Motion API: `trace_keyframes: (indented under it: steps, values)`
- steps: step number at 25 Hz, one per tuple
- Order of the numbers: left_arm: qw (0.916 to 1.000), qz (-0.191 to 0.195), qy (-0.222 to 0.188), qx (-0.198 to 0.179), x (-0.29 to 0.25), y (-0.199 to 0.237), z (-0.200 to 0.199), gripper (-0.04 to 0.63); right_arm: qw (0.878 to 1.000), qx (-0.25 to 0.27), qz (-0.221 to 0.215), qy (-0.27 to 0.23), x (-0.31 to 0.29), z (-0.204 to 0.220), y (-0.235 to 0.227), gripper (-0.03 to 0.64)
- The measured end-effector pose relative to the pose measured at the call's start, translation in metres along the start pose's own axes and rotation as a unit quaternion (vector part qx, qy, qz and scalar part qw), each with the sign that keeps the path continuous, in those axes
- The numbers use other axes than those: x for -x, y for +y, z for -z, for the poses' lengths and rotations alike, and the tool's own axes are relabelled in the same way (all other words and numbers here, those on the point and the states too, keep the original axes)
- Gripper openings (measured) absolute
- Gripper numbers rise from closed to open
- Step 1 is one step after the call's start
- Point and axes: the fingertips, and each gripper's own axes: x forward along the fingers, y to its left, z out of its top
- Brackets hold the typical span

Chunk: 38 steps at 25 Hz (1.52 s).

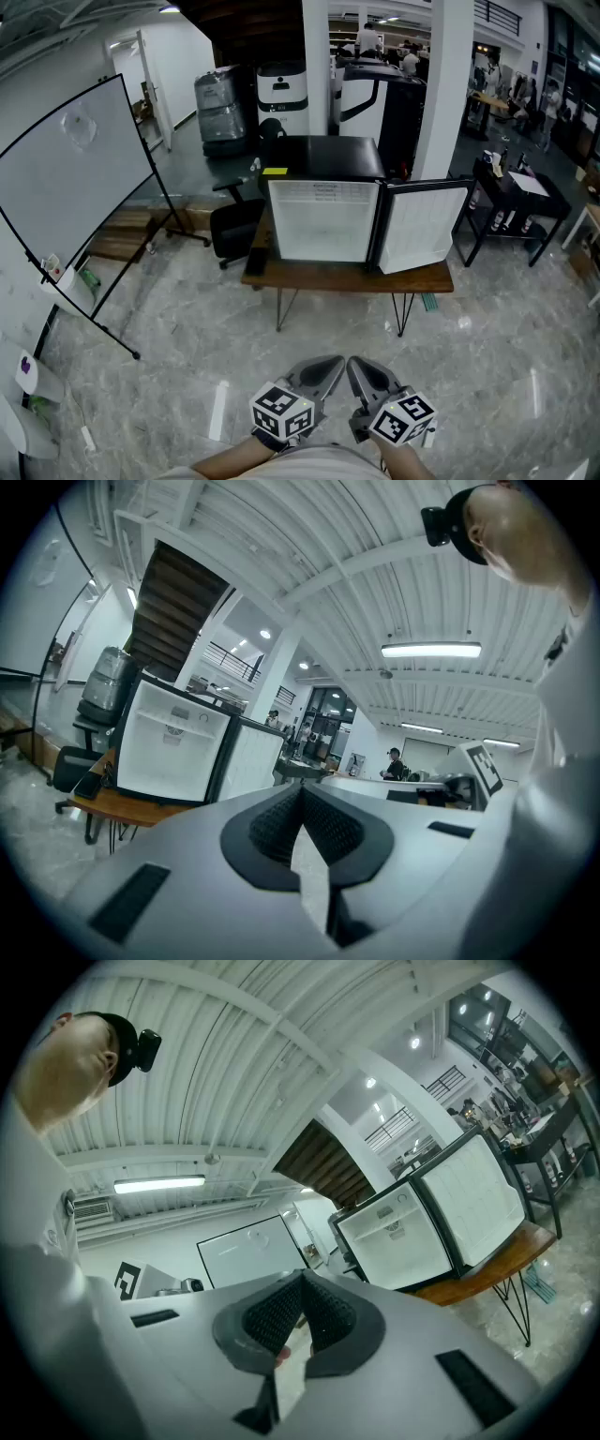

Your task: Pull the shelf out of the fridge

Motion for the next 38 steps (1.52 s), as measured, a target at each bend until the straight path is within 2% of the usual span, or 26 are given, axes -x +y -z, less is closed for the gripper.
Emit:
trace_keyframes:
  steps: [15, 24, 31, 38]
  values:
    - [0.9998, -0.02, -0.001, -0.003, 0.005, -0.022, 0.014, 0.006, 1.0, -0.006, -0.018, 0.003, 0.024, 0.006, 0.004, 0.018]
    - [0.9991, -0.043, -0.006, -0.003, -0.004, -0.021, 0.016, 0.006, 0.998, -0.021, -0.055, 0.006, 0.028, 0.004, -0.002, 0.02]
    - [0.9989, -0.046, -0.003, 0.001, -0.021, 0.011, 0.013, 0.006, 0.998, -0.03, -0.051, 0.005, 0.001, 0.002, -0.022, 0.02]
    - [0.9995, -0.031, 0.0, -0.006, -0.057, 0.084, -0.011, 0.006, 0.999, -0.031, -0.032, -0.008, -0.071, -0.013, -0.057, 0.02]
